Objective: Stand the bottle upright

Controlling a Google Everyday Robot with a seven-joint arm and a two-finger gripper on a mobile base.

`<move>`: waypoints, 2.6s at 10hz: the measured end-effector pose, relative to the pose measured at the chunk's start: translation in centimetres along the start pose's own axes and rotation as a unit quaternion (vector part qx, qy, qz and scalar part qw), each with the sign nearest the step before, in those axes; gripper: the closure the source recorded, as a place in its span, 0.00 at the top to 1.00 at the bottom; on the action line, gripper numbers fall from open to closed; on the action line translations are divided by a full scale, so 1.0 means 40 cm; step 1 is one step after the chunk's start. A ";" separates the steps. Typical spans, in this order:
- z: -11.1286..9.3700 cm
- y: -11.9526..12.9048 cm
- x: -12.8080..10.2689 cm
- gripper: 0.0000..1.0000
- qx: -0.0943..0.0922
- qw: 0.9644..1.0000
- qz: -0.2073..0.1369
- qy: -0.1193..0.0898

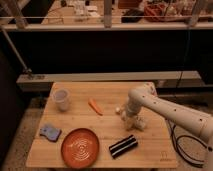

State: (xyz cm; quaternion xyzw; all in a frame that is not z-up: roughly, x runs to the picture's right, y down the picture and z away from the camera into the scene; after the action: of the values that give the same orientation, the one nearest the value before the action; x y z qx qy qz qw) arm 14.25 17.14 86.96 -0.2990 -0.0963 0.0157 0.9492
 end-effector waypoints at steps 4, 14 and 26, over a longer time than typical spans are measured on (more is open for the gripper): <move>0.007 -0.005 -0.005 0.79 -0.002 1.000 -0.001 -0.003; 0.004 -0.013 -0.019 0.52 -0.006 1.000 -0.001 -0.010; -0.156 -0.026 -0.055 0.05 0.021 0.999 -0.022 -0.023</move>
State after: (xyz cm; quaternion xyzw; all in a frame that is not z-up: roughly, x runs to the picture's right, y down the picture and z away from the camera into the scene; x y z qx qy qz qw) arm 13.25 12.56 82.16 -0.2760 -0.1239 0.0034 0.9531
